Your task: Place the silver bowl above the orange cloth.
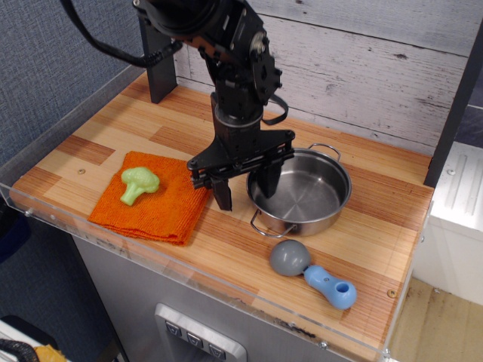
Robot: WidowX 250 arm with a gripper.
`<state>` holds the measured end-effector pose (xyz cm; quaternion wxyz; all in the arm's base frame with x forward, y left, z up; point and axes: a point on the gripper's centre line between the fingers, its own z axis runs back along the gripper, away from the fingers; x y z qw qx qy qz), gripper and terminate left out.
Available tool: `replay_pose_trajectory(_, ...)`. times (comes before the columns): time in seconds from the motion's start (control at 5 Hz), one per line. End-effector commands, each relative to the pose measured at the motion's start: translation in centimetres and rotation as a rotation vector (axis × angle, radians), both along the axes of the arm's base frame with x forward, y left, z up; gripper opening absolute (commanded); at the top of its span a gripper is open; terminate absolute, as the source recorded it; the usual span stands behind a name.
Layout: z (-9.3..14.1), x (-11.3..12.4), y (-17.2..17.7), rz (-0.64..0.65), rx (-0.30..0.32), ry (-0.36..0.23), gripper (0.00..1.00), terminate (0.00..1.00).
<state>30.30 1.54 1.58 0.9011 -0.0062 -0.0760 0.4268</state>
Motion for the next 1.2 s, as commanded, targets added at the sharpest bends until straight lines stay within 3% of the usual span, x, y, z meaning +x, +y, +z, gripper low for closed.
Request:
replay_pose_trajectory(0.0,0.8,0.6,-0.4,-0.012,0.013,-0.039,0.00,0.00)
replay_pose_trajectory(0.6,2.5,1.4,-0.9,-0.031,-0.019,-0.073,0.00,0.00)
replay_pose_trajectory(1.0,6.5,2.6,4.7,0.091,-0.045,-0.148,0.00,0.00)
